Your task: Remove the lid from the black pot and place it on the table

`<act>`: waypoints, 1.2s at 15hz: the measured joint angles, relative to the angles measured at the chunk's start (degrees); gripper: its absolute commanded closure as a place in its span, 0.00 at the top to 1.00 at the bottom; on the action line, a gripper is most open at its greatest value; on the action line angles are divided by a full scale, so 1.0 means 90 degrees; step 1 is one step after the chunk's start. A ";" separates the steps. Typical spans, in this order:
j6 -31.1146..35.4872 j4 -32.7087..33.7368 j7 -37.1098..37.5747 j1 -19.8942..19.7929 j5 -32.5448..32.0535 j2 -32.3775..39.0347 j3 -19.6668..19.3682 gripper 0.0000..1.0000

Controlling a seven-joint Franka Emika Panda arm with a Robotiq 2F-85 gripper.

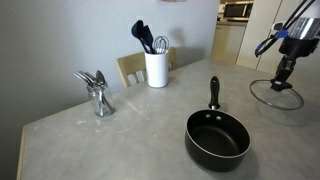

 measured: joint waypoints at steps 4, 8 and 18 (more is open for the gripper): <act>0.0446 0.0029 -0.0369 -0.0160 0.0941 0.0687 0.0155 0.14; 0.0505 0.0177 -0.0427 -0.0481 0.1243 0.1163 0.0490 0.14; 0.0122 0.0324 -0.0408 -0.0715 0.1220 0.0888 0.1118 1.00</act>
